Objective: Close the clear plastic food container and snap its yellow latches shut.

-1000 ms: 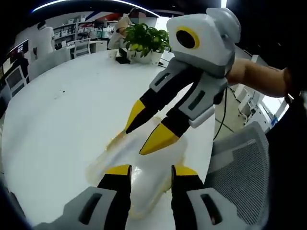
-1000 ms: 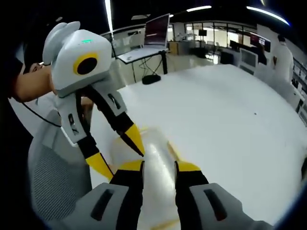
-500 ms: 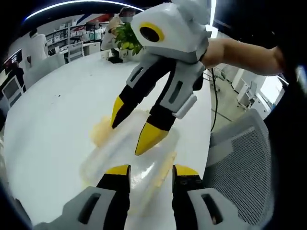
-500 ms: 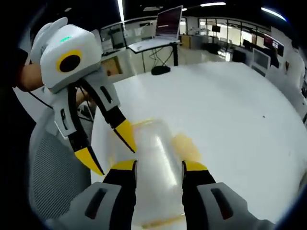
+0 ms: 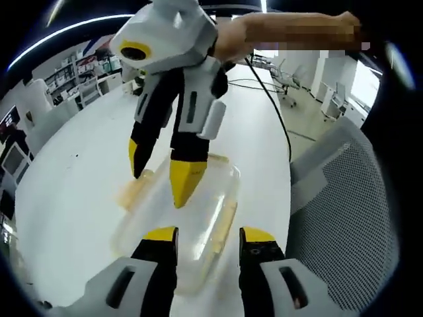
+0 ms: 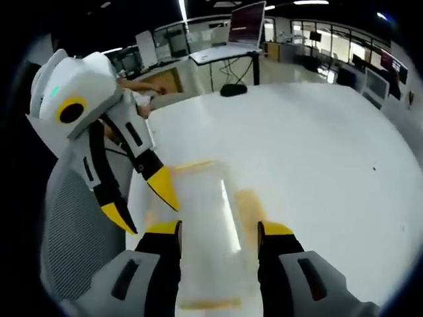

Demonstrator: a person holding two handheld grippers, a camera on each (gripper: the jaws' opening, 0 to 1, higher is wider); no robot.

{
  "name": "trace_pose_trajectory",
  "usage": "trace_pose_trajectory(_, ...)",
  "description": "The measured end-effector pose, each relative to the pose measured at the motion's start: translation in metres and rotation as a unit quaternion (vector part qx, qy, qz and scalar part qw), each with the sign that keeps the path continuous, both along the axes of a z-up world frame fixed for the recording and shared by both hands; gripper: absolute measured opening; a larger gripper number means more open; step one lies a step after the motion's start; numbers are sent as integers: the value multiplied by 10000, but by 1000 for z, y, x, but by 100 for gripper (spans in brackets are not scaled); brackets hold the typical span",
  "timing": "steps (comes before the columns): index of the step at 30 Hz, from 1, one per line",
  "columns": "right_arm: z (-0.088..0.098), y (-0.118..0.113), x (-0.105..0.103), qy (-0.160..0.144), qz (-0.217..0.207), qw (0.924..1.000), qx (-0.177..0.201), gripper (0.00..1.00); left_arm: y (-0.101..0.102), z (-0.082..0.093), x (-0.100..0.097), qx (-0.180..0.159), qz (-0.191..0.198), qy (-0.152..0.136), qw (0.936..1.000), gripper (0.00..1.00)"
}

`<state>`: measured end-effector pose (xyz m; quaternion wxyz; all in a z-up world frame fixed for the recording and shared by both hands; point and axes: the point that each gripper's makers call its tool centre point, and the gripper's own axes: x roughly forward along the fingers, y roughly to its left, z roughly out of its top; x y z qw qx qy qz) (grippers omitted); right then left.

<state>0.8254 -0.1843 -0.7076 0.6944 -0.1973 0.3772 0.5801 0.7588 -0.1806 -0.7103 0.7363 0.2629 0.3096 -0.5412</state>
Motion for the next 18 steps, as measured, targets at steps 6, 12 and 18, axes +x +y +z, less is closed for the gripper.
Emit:
trace_pose_trajectory(6, -6, 1, 0, 140, 262, 9994, -170, 42, -1, -2, 1, 139, -257, -336, 9990, 30)
trace_pose_trajectory(12, -11, 2, 0, 300, 461, 9980, -324, 39, -2, -3, 0, 255, -427, -574, 9971, 30)
trace_pose_trajectory(18, -14, 7, 1, 438, 598, 9965, -390, 39, -3, -6, 2, 360, -642, -916, 9931, 30)
